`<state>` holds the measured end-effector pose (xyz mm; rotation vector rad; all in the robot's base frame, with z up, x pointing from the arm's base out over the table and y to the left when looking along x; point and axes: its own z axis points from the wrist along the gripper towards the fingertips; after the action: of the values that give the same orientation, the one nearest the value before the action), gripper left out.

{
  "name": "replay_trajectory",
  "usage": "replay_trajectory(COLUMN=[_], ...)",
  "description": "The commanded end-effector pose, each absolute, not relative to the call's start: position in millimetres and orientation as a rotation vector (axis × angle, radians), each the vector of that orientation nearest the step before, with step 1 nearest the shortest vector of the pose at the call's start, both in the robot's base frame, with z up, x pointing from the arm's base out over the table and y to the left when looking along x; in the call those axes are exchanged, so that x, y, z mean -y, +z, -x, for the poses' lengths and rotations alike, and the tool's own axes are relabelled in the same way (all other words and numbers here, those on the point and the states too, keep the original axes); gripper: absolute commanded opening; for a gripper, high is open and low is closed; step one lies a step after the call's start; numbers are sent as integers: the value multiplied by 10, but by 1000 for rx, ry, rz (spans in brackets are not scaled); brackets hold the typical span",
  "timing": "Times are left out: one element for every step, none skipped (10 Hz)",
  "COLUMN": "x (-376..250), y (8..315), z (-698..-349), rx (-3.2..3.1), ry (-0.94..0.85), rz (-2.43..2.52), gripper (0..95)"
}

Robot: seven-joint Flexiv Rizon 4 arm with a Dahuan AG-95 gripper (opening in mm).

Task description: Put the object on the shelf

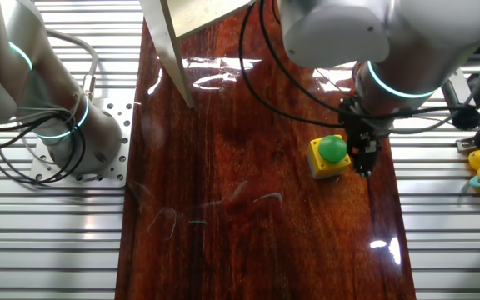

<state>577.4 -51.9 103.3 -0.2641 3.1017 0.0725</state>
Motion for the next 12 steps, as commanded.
replay_trajectory(x=[525, 529, 536, 540, 544, 555, 560, 568, 573, 574, 567, 549], y=[1019, 996, 956, 934, 919, 864, 824, 775, 742, 684, 653, 621], z=[-5778, -5735, -5669, -5636, -5629, -5624, -5616, -5615, -5619, -5615, -5608, -5591], rx=[-3101, -3097, -3095, -3095, -3096, -3094, -3095, -3095, -3094, -3094, -3094, -3094], ry=[64, 70, 72, 74, 74, 75, 75, 74, 75, 77, 78, 76], rz=[271, 273, 268, 264, 265, 267, 267, 268, 268, 265, 263, 260], gripper=[950, 950, 950, 950, 950, 950, 950, 950, 950, 950, 950, 950])
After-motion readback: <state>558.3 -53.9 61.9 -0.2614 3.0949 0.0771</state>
